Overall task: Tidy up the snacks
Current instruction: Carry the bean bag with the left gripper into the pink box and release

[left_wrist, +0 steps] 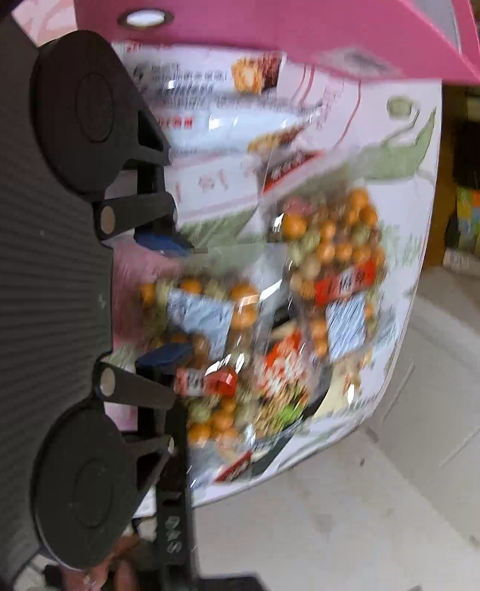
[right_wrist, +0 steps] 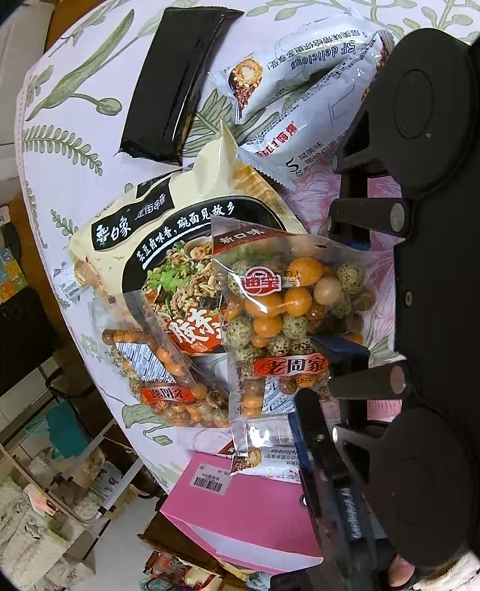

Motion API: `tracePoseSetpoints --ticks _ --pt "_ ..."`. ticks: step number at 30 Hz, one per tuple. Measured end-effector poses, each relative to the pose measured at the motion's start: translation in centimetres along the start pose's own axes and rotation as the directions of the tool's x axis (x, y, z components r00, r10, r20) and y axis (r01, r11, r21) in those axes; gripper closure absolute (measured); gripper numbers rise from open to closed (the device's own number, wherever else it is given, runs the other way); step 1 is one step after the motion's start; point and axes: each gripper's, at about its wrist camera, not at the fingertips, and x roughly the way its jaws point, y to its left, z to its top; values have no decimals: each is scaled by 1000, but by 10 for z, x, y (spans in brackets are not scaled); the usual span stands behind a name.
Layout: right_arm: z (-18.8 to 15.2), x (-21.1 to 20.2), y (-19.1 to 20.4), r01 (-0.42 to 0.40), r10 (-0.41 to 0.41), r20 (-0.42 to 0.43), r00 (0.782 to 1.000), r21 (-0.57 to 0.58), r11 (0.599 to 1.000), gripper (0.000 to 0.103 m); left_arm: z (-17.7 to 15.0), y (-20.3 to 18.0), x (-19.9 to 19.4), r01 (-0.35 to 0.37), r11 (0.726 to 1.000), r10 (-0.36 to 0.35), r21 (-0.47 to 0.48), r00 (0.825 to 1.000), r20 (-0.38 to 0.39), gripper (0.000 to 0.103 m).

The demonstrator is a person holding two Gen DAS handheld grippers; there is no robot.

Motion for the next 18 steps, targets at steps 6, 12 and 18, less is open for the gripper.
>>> tracePoseSetpoints --ticks 6,12,18 --pt "-1 1 -5 -16 16 -2 1000 1 1000 56 -8 -23 4 -81 990 80 113 997 16 56" --pt "-2 -8 9 32 -32 -26 999 -1 999 54 -8 -33 -7 -84 991 86 104 996 -20 57" --pt "-12 -26 35 26 -28 -88 996 -24 999 53 -22 -46 -48 -117 985 126 129 990 -57 55"
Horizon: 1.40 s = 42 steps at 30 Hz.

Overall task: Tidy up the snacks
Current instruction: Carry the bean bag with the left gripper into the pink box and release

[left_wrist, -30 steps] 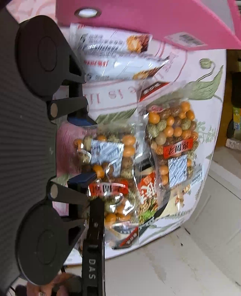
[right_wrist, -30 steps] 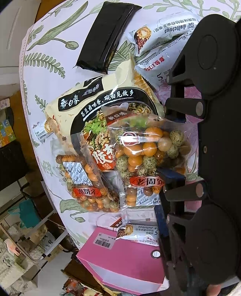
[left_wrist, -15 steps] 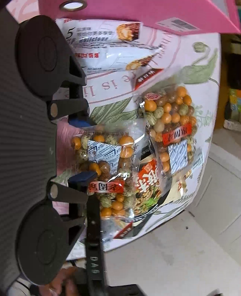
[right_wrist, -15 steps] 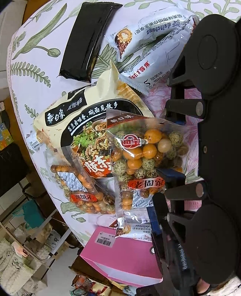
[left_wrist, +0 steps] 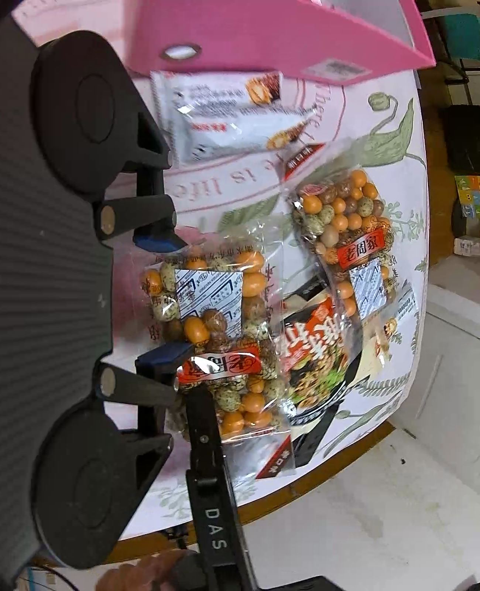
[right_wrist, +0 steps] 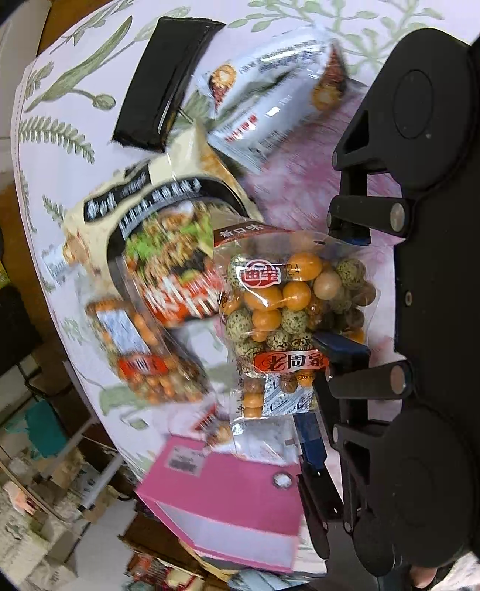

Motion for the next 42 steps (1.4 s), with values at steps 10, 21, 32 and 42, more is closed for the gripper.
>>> tracePoseSetpoints --ticks 10,21,32,42 --pt "-22 -28 58 -14 11 -29 1000 -124 992 53 -20 1 -65 -37 999 37 26 999 -10 55" --pt "-47 -57 138 -142 151 14 988 -262 954 54 -50 41 -167 -85 996 81 35 992 94 54" --pt "5 -33 246 -215 253 23 967 -455 864 63 -29 123 -237 -243 969 246 -42 951 185 54" --pt "54 75 285 -304 295 -82 952 -355 884 63 9 235 -206 -298 948 308 -111 947 89 53"
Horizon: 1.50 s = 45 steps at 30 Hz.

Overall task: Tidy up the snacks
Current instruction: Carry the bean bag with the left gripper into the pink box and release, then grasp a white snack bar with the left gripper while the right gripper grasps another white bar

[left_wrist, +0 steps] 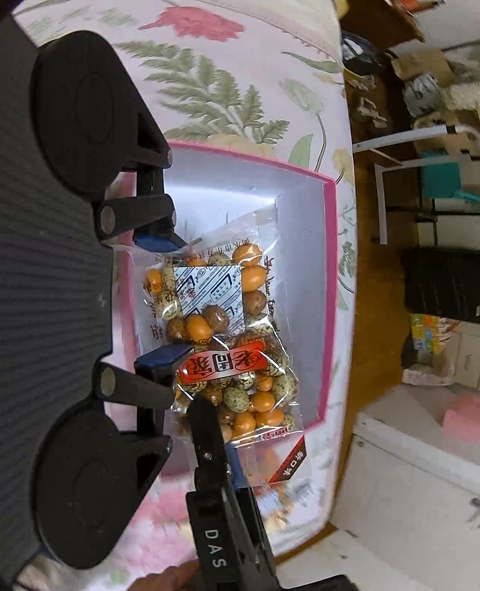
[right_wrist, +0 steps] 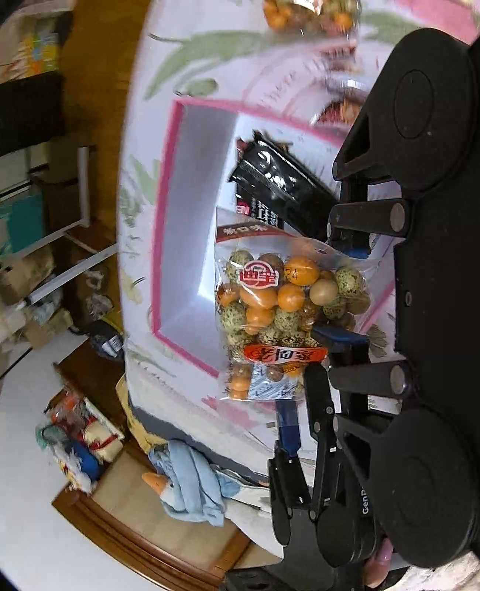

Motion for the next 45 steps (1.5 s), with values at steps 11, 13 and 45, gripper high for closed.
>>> tracePoseSetpoints --ticks 11,13,45 --pt "-12 57 9 38 -38 -87 995 0 999 51 -9 -2 38 -212 972 213 105 977 -3 51" --pt "-18 52 20 139 -146 -78 986 -83 987 44 -12 -6 34 -233 968 232 92 972 22 51" --pt "-115 -189 -101 197 -197 257 946 27 980 45 -40 -213 -1 84 978 -99 192 993 65 55"
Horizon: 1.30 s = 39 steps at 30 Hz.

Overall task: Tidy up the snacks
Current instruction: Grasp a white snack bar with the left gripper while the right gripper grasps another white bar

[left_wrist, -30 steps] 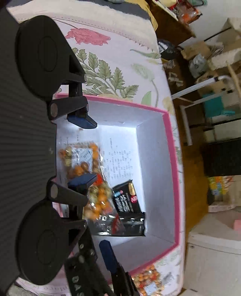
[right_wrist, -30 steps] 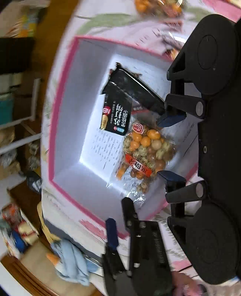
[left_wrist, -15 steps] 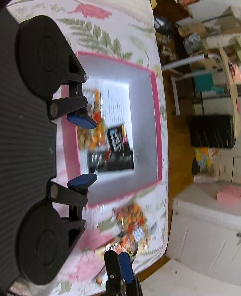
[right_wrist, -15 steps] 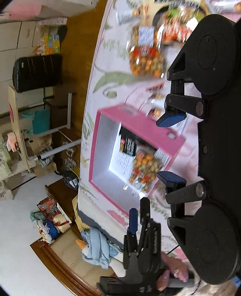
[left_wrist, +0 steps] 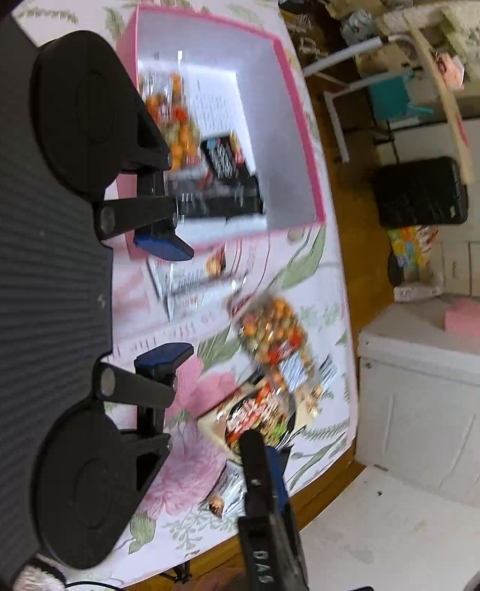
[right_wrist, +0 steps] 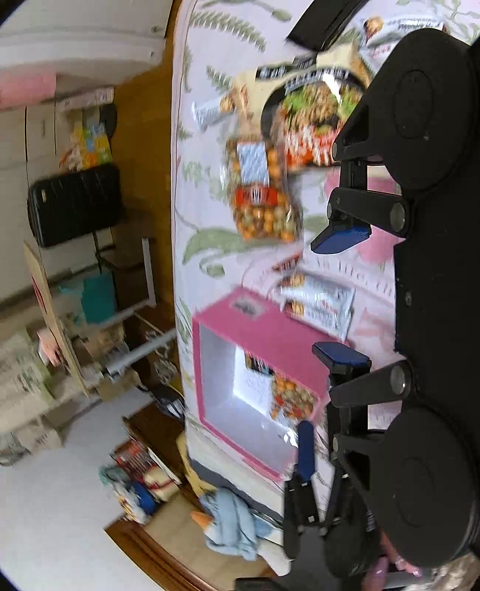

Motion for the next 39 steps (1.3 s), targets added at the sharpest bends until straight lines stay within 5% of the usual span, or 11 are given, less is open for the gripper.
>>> tracePoseSetpoints --ticks 7,11,16,19,22,26,29,35,39 --pt "-19 -20 -55 124 -124 18 992 25 992 45 1 -34 65 -74 996 77 51 996 -46 55" --pt "-38 -26 -92 210 -210 -4 978 23 977 47 1 -48 103 -212 968 218 136 975 -35 55" --pt "-63 -18 -124 306 -311 -50 949 -87 948 47 3 -46 147 -258 957 271 131 958 -90 55" --pt "-76 -2 -135 328 -344 -86 935 -162 931 47 -1 -41 165 -239 966 252 95 955 -154 55" --pt "-86 16 -136 377 -413 -87 906 -272 885 47 -6 -48 167 -263 956 278 126 953 -121 55" --pt "-92 33 -141 433 -477 -89 874 -302 849 53 -9 -48 169 -260 960 272 105 954 -123 72" --pt "-95 28 -138 442 -473 -65 879 -267 857 73 -8 -41 163 -232 971 238 53 960 -148 73" --pt "-100 8 -124 456 -464 -103 880 -90 885 73 -14 -32 140 -166 985 156 -44 974 -161 74" --pt "-108 -3 -114 398 -388 -132 912 58 916 73 -21 -34 120 -115 990 102 -87 984 -148 74"
